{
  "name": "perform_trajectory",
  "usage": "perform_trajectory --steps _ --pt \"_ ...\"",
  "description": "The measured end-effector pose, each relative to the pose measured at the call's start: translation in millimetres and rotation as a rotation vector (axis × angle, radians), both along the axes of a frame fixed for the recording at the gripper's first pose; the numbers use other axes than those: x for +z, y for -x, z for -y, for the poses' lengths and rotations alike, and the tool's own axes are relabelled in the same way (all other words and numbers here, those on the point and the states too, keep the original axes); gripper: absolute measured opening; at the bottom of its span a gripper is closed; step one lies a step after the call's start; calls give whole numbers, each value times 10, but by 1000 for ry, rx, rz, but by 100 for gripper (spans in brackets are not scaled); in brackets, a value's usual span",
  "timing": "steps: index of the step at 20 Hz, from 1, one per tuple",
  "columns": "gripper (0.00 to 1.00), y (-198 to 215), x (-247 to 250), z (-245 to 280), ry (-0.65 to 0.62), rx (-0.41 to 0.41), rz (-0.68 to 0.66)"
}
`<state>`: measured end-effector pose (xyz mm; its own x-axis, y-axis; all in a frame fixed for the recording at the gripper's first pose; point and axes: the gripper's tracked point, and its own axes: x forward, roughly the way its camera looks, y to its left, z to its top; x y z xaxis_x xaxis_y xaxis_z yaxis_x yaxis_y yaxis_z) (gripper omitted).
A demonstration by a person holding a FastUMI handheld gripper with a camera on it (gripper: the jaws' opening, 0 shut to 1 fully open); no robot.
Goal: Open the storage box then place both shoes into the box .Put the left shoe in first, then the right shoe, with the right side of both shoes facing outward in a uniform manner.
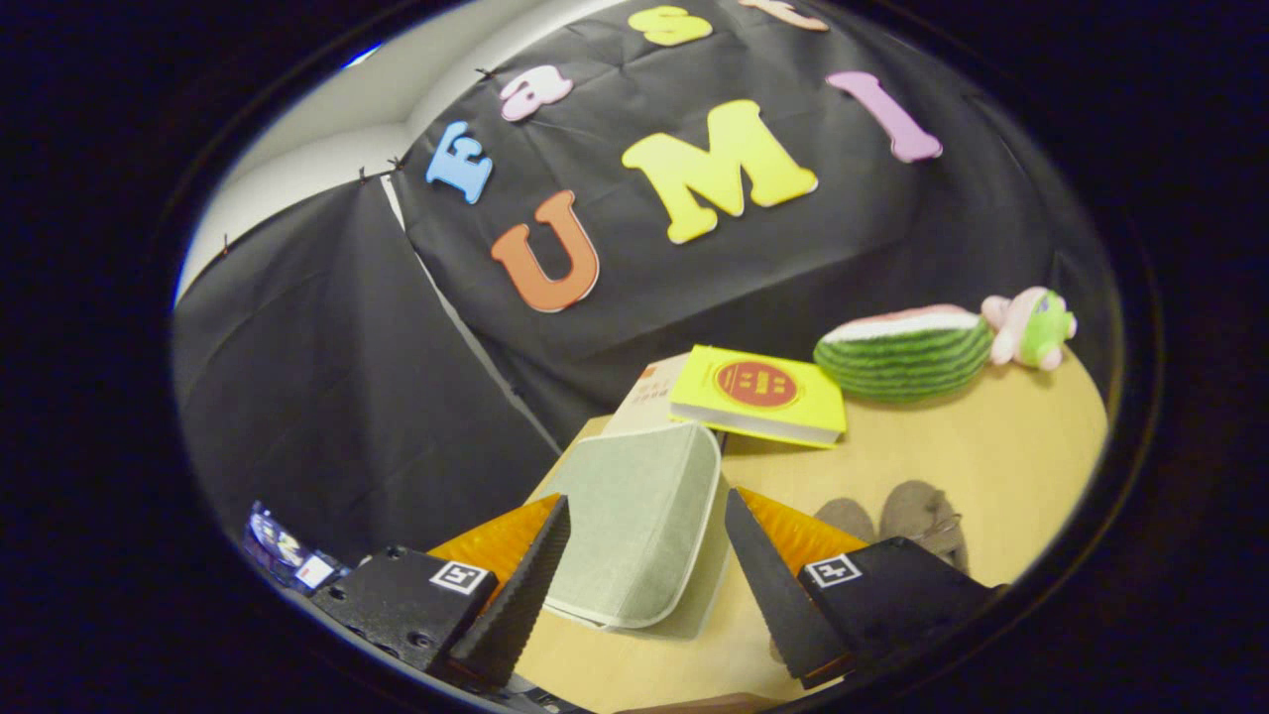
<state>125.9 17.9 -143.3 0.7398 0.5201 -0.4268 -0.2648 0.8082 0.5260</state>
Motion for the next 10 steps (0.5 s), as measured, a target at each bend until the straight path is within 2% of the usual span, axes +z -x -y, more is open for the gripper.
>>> perform_trajectory --steps 5,9,10 --pt "99 -463 -570 62 -111 92 -178" --pt "97 -477 -726 -200 -311 279 -326" --pt "97 -533 -734 -215 -364 292 -343"
